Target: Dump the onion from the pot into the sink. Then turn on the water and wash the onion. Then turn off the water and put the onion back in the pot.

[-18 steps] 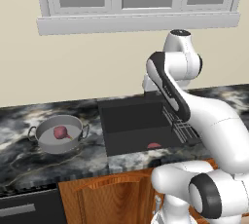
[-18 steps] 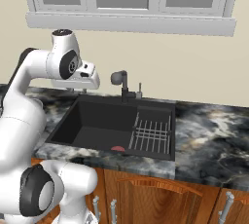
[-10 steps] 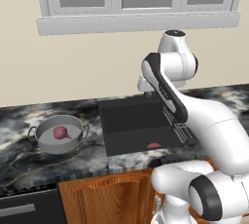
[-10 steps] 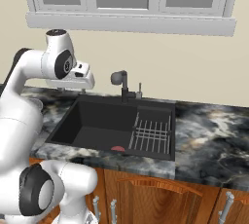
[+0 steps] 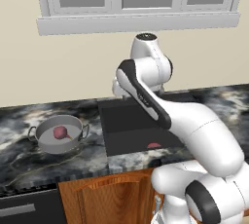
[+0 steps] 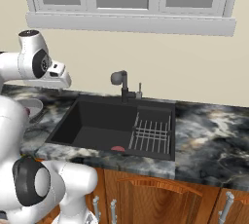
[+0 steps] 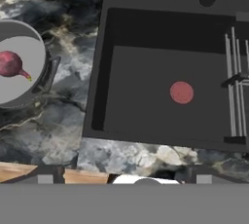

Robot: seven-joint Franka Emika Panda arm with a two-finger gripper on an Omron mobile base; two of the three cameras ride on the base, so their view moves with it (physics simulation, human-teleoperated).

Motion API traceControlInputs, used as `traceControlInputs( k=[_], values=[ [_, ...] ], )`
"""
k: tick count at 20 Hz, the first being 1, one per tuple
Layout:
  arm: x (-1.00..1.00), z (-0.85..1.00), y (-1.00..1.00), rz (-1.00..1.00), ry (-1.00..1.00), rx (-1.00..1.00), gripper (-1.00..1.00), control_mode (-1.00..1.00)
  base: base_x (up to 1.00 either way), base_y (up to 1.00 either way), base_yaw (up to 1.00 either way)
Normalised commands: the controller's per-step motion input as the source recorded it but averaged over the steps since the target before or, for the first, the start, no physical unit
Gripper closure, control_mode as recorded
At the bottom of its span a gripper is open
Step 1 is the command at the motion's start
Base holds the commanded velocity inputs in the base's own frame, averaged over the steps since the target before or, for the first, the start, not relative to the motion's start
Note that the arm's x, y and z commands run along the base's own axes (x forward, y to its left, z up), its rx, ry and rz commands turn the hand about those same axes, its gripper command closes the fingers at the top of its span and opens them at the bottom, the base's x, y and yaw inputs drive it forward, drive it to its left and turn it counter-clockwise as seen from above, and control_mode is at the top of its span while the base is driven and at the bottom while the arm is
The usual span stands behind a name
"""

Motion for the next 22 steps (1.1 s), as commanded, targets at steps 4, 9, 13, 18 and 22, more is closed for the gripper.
traceControlInputs(
  k=[4,9,13,18,22],
  values=[
    [0.00,-0.13,0.99,0.00,0.03,0.00,-1.00,-1.00,0.00,0.00,0.00],
    [0.00,-0.09,0.86,0.00,0.01,0.00,-1.00,-1.00,0.00,0.00,0.00],
    [0.02,-0.08,0.67,0.00,0.01,0.00,-1.00,-1.00,0.00,0.00,0.00],
    [0.02,-0.36,0.59,0.01,0.08,0.00,-1.00,-1.00,0.00,0.00,0.00],
    [0.10,-0.23,0.30,0.04,0.13,-0.01,-1.00,-1.00,0.00,0.00,0.00]
  ],
)
